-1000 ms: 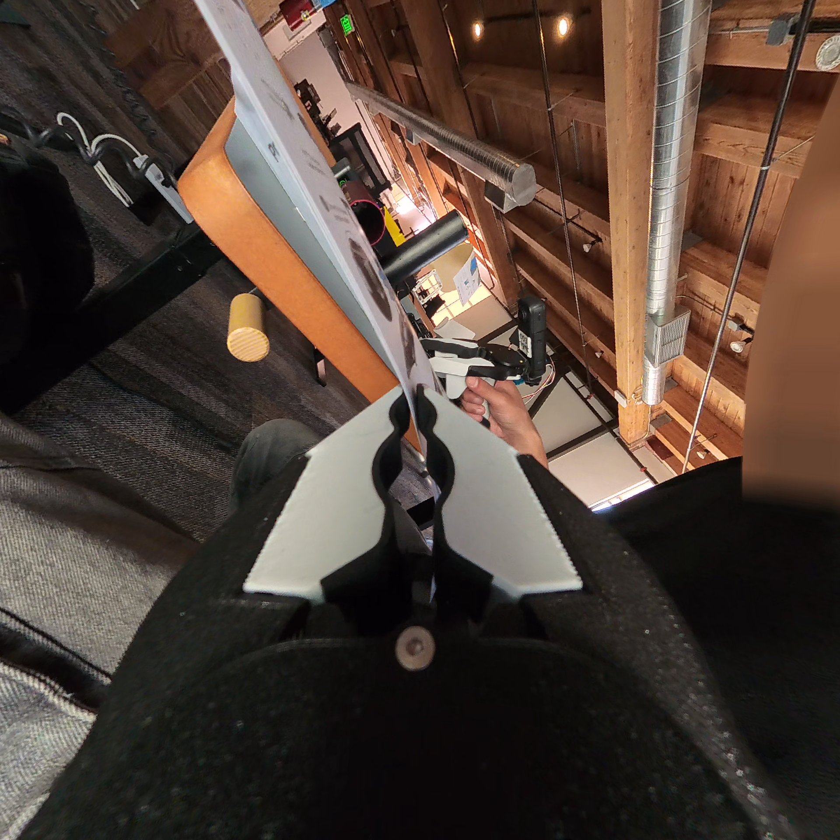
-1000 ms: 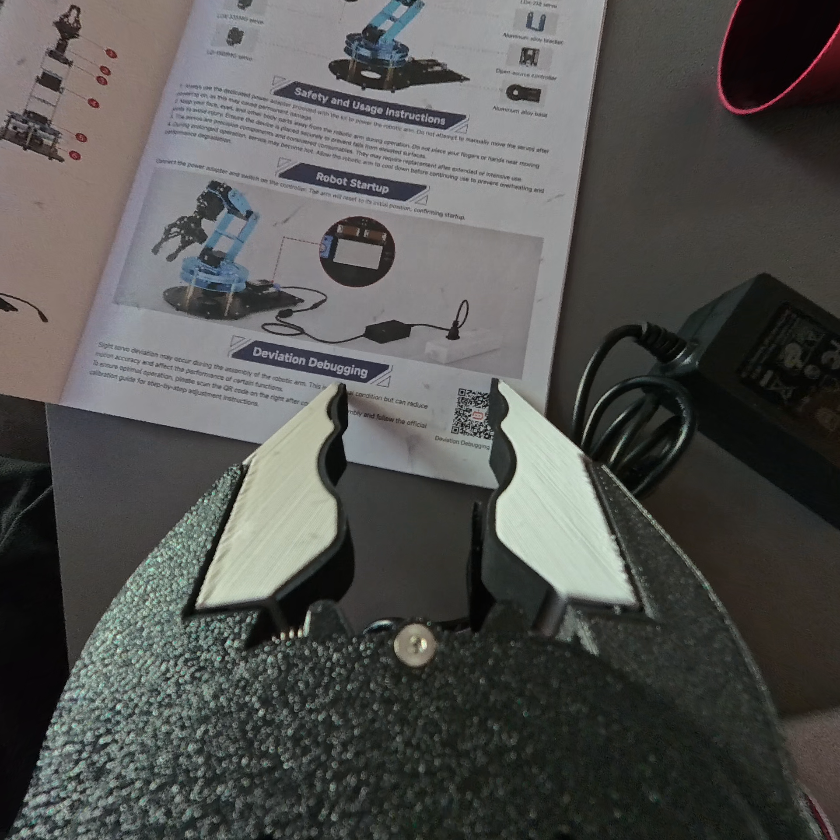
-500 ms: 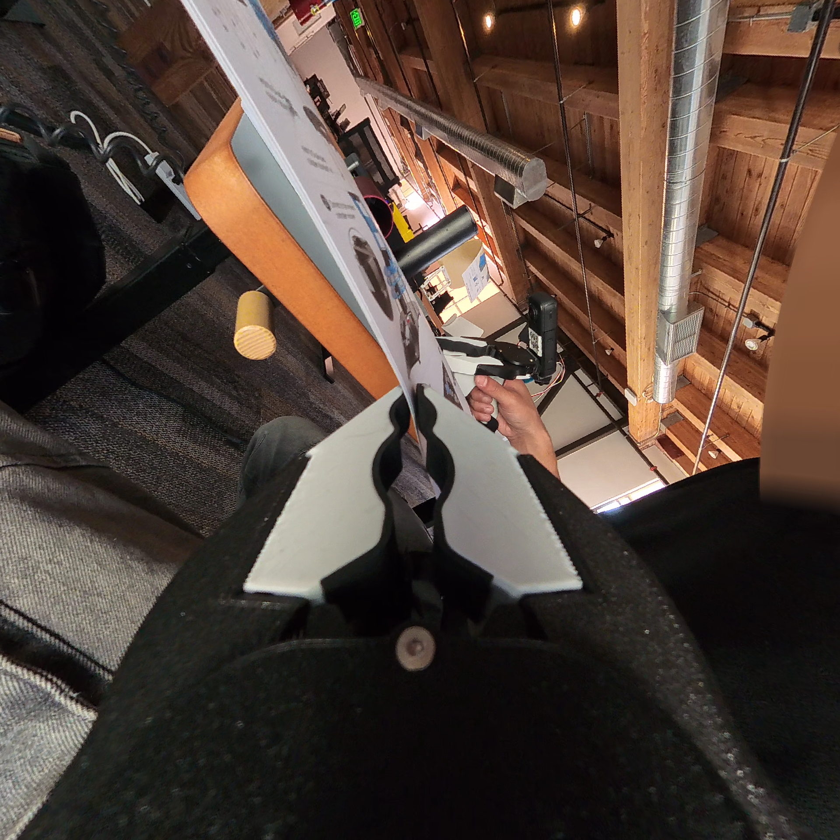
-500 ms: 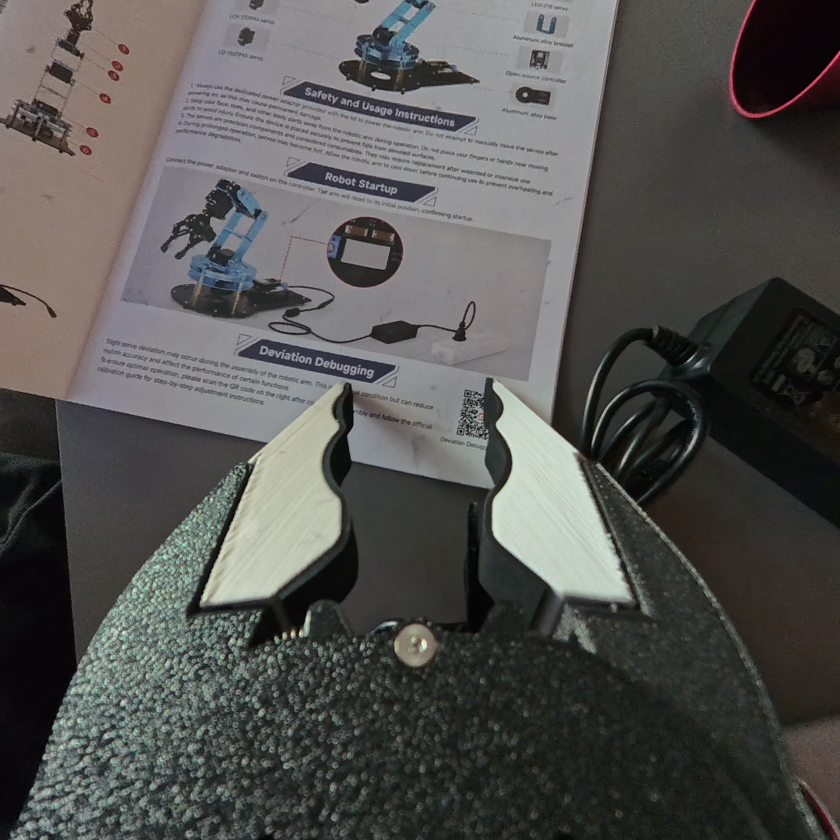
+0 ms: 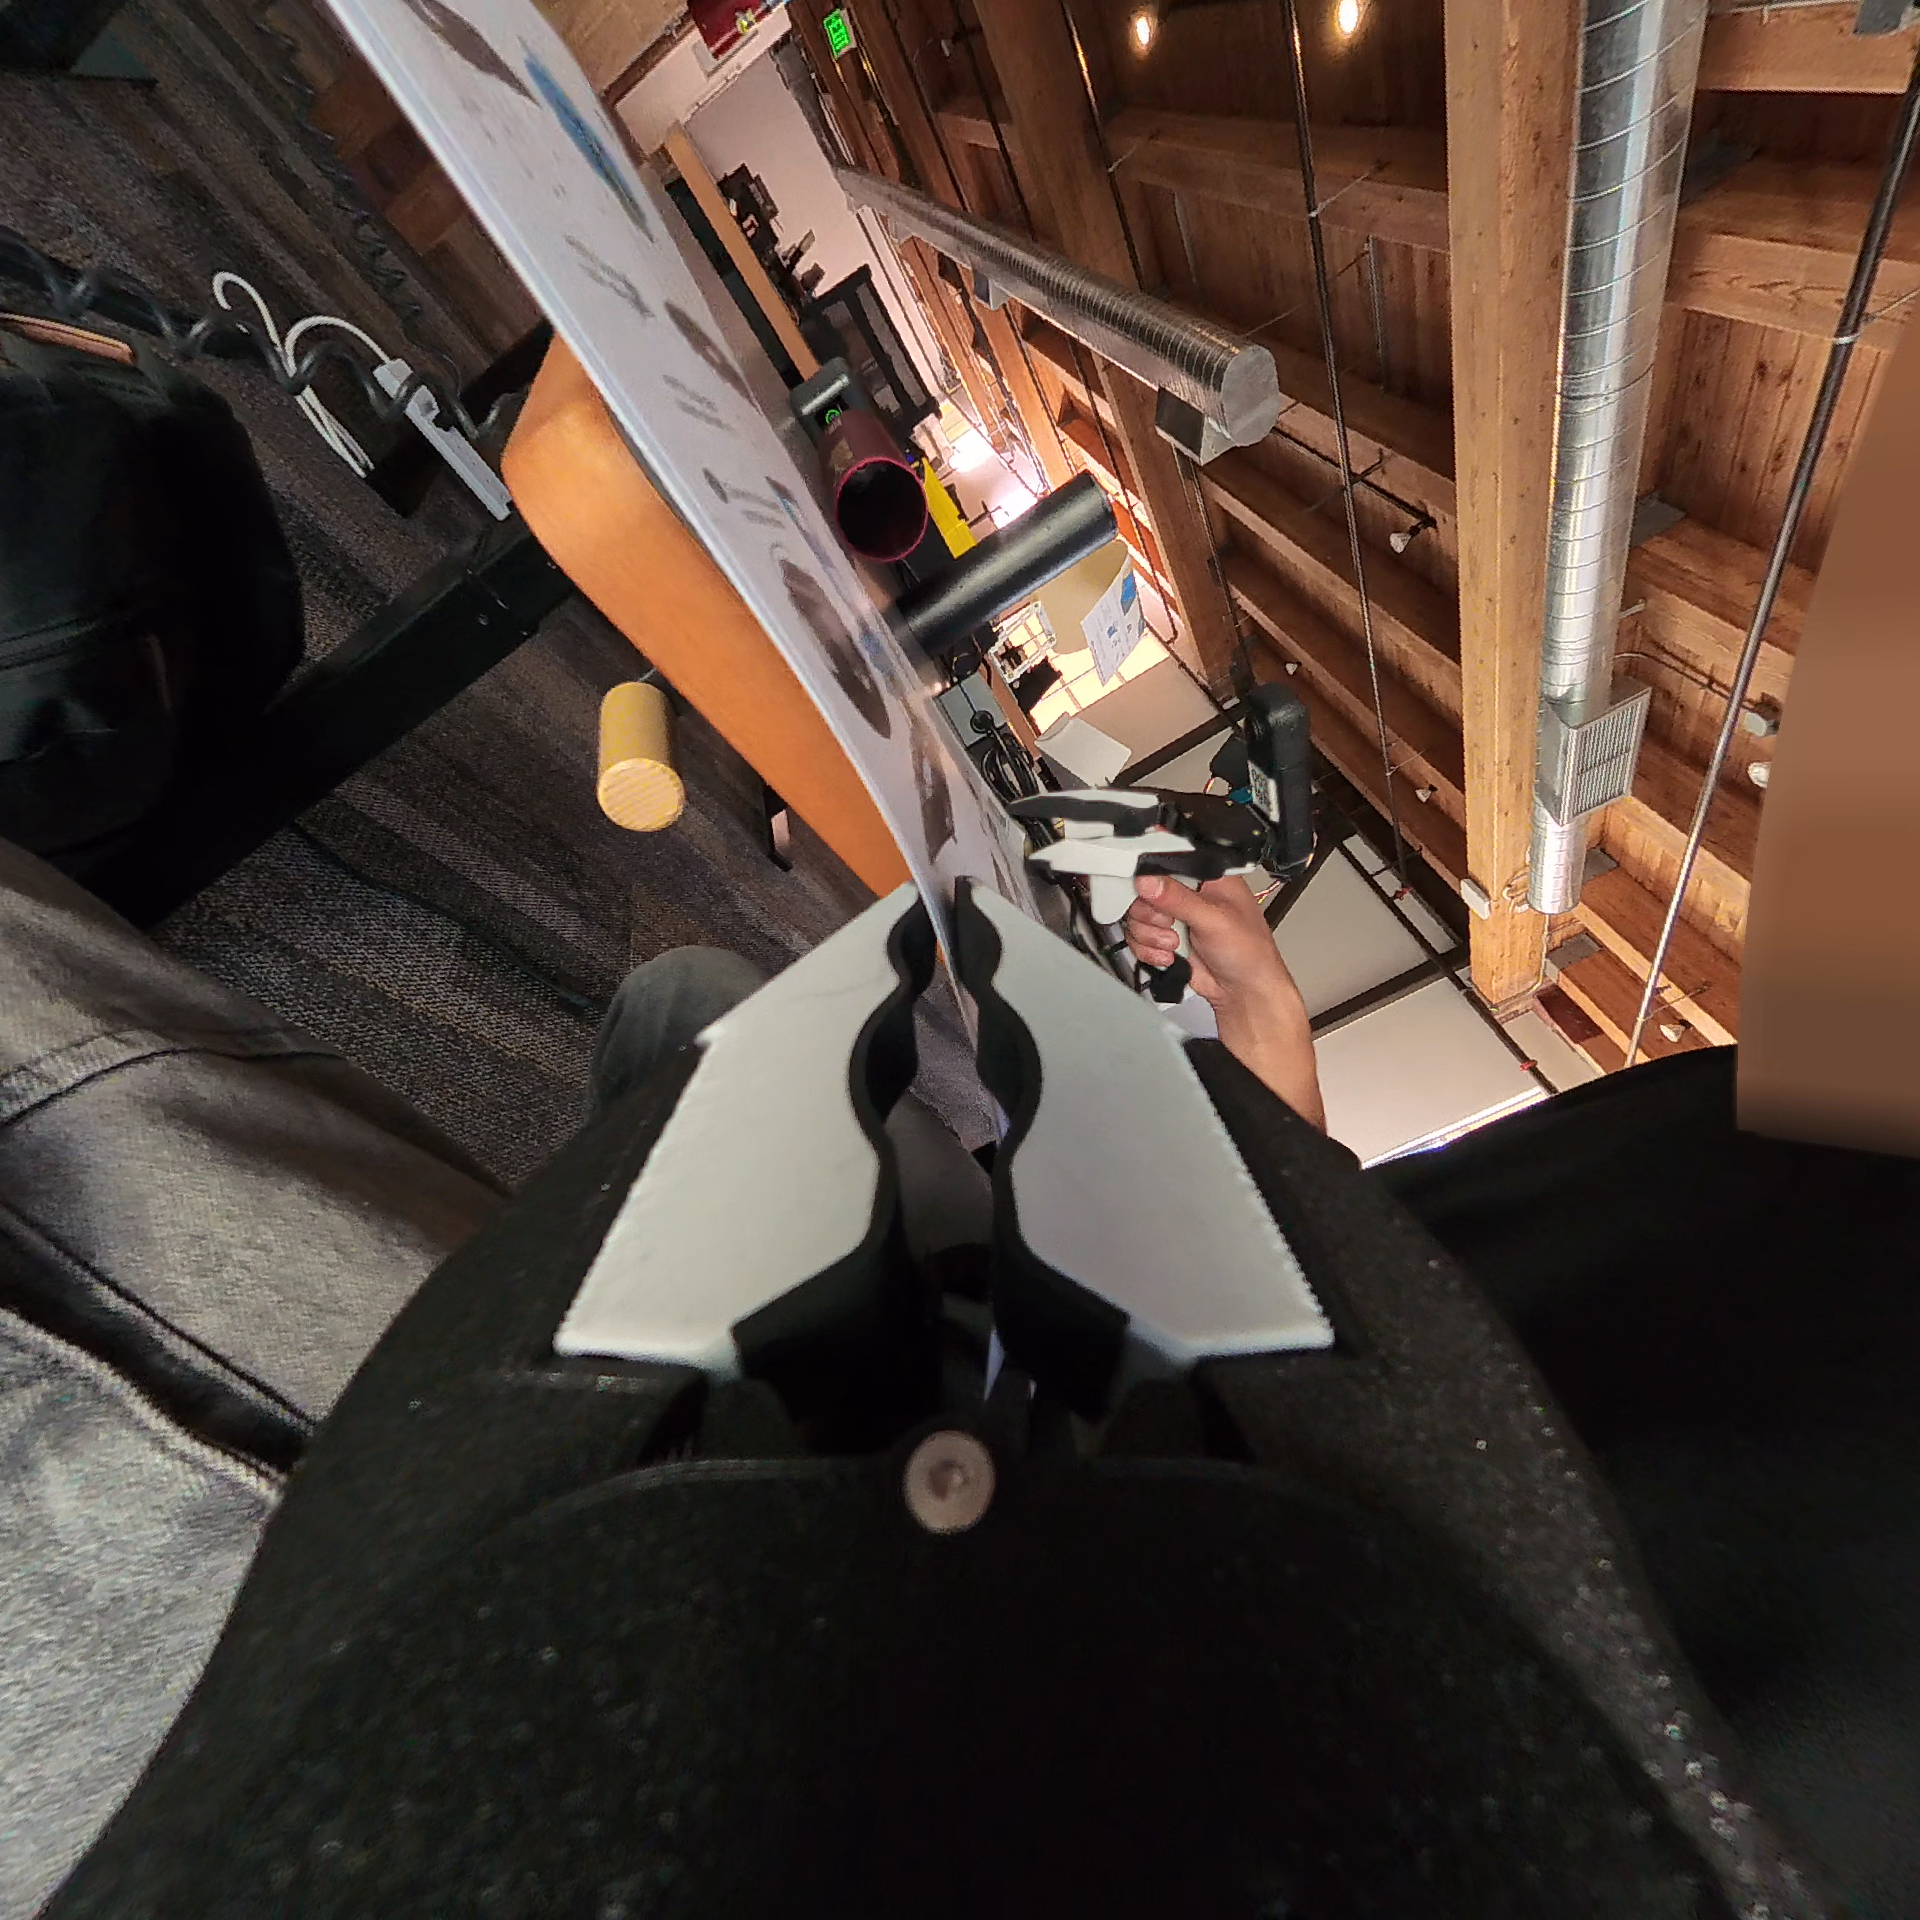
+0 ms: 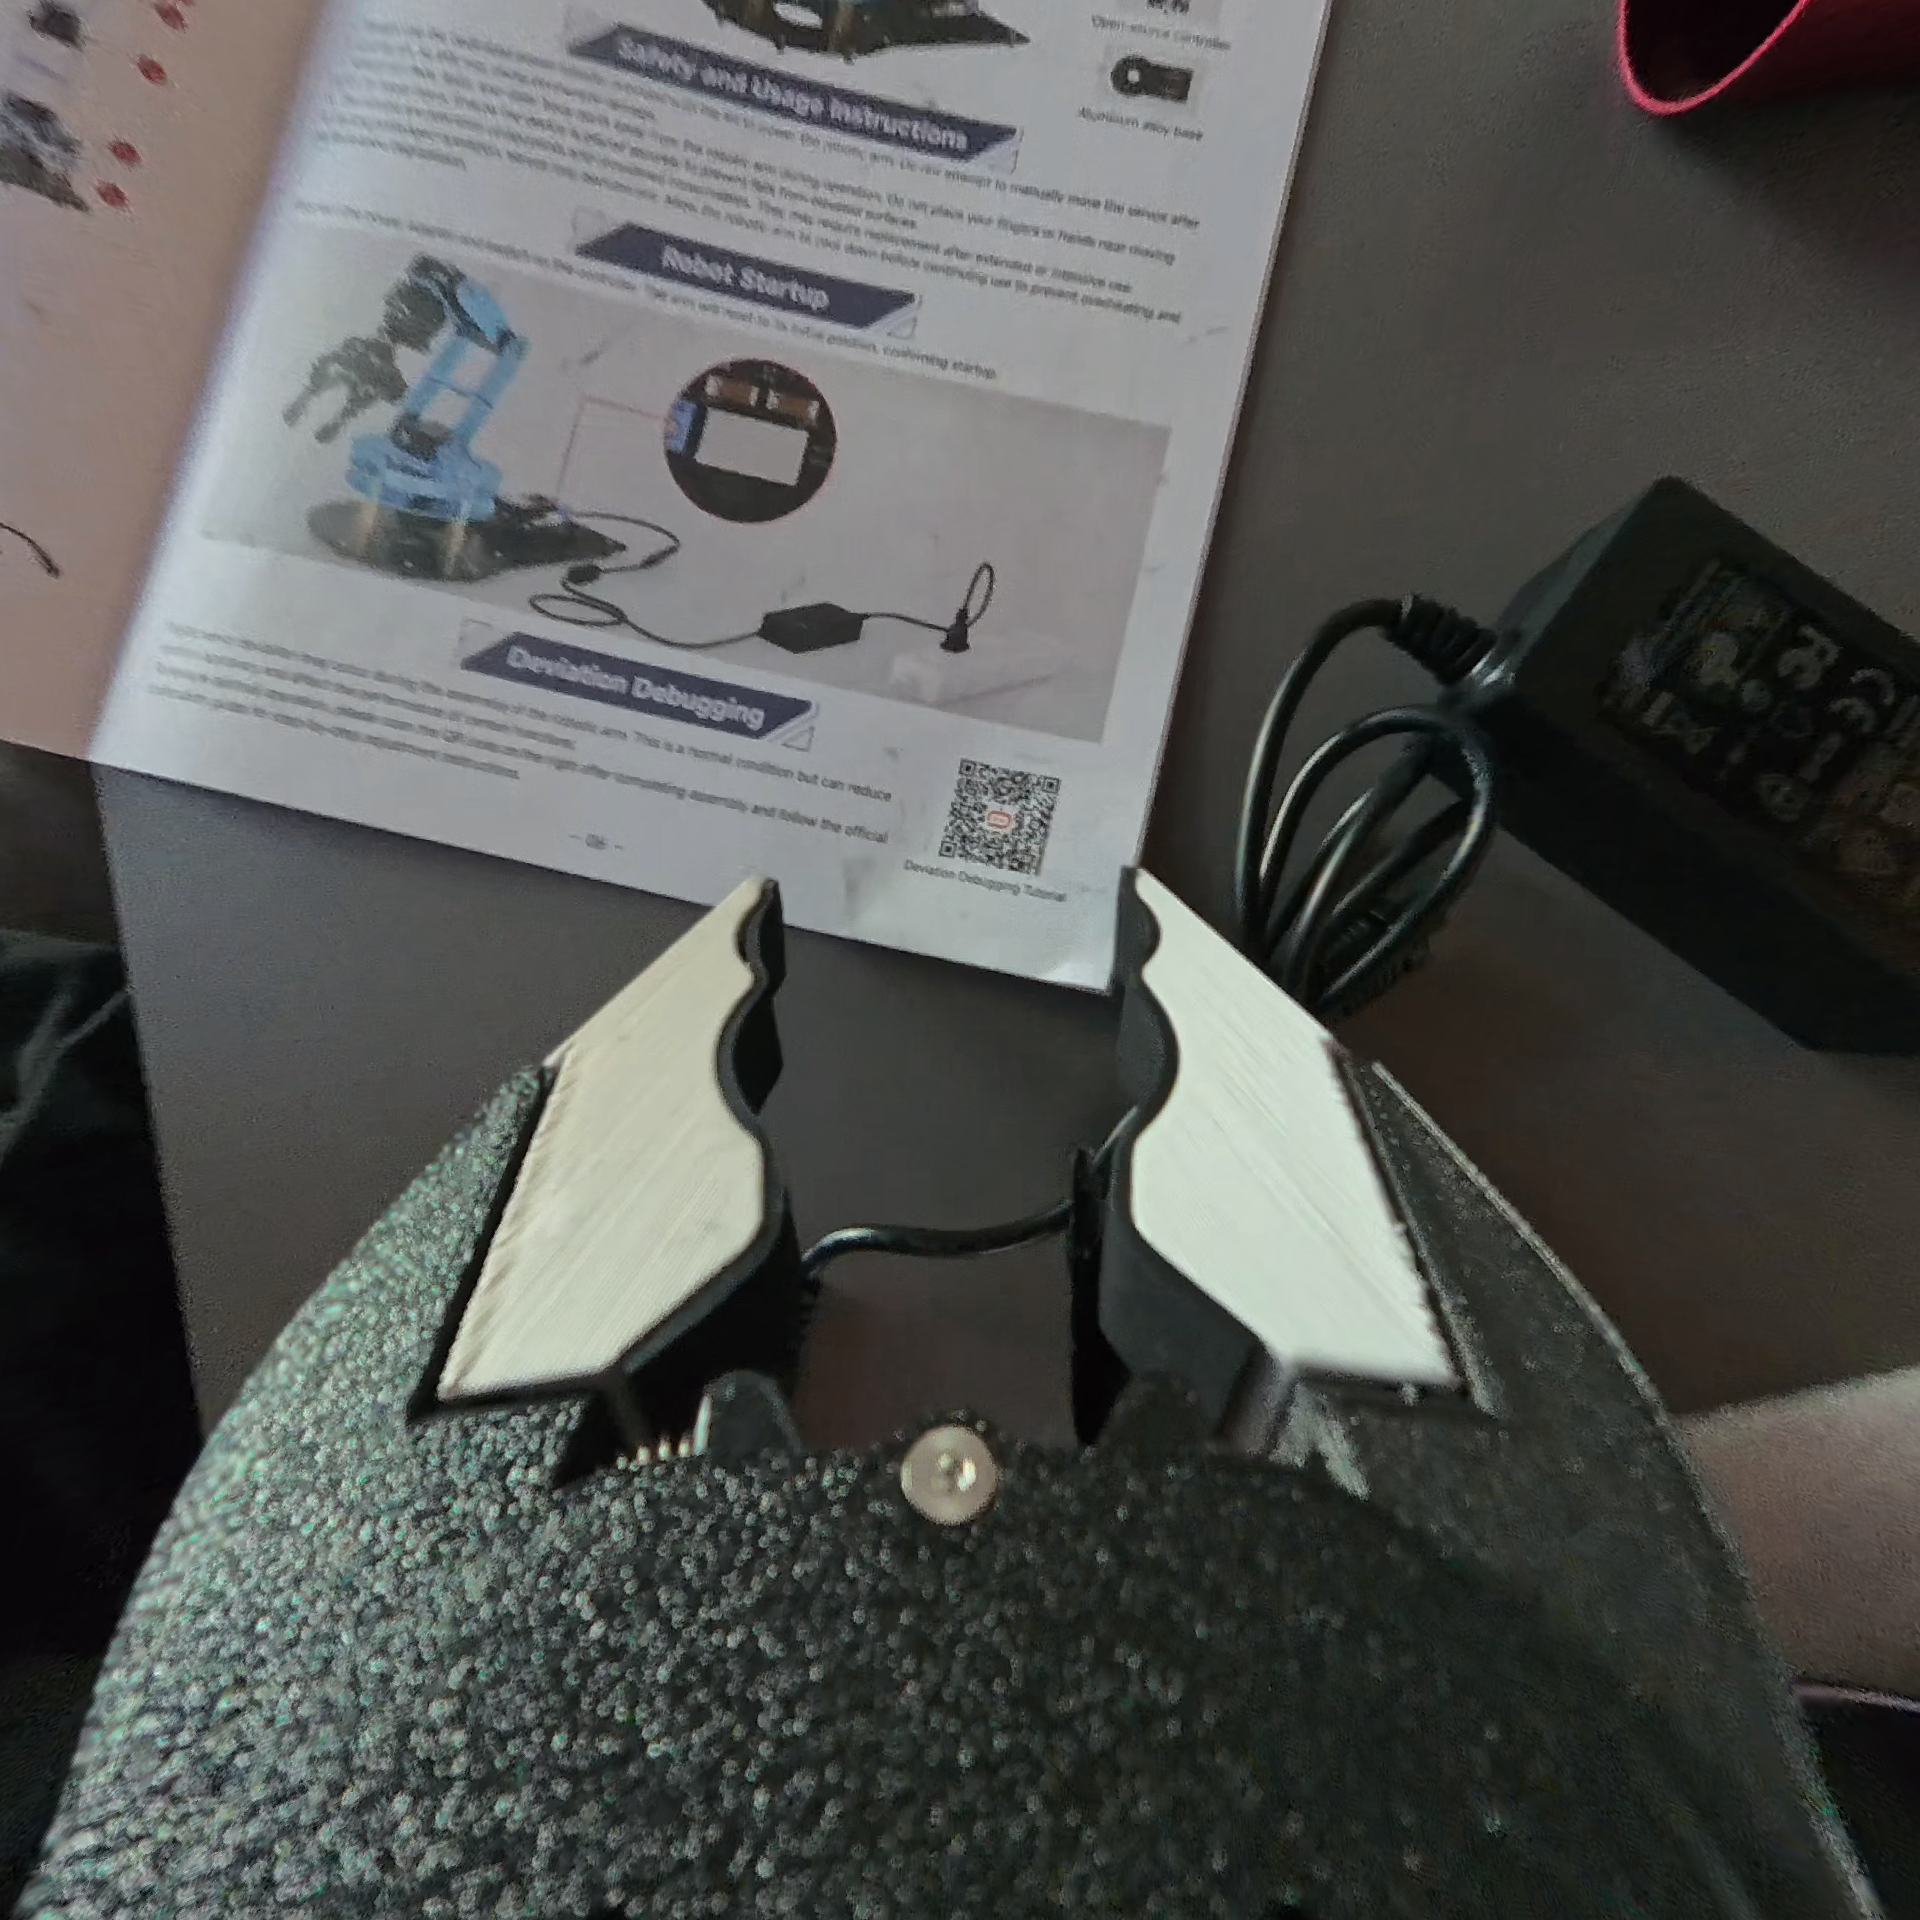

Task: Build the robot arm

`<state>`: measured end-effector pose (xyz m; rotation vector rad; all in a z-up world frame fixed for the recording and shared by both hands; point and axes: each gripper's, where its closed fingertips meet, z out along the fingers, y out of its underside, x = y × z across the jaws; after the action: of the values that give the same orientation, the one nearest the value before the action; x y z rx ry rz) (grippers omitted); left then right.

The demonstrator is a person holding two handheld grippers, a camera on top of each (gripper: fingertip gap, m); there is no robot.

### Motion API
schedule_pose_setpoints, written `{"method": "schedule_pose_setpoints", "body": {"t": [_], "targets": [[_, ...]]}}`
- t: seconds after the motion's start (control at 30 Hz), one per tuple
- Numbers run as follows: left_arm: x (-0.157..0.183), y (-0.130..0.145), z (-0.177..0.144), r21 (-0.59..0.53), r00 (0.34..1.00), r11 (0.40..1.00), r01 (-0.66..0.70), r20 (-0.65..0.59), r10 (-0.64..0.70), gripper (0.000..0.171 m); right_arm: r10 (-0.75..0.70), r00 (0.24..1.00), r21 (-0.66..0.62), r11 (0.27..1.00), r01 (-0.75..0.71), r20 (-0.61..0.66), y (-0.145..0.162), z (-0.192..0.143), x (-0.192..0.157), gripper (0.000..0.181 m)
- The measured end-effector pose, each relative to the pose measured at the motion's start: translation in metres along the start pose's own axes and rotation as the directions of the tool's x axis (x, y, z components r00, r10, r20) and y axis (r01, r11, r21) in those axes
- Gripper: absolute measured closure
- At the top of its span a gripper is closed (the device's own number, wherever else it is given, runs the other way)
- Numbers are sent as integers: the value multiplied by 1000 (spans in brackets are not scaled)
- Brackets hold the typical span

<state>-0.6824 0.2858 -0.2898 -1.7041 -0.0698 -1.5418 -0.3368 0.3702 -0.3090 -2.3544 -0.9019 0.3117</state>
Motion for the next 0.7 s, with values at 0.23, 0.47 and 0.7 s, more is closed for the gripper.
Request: {"method": "schedule_pose_setpoints", "body": {"t": [0.23, 0.47, 0.7], "targets": [[-3, -1, 0, 1, 1000, 1000, -6, 18, 6, 169, 24, 1000, -14, 1000, -24, 6, 2, 2, 0, 120], [-5, -1, 0, -1, 1000, 1000, -6, 24, 6, 169, 83, 987, 45, 995, -90, 138, -9, -6, -16, 133], [-8, -1, -1, -3, 999, 1000, -7, 38, 7, 169, 66, 997, -46, 997, -64, 35, 11, -7, 0, 117]]}}
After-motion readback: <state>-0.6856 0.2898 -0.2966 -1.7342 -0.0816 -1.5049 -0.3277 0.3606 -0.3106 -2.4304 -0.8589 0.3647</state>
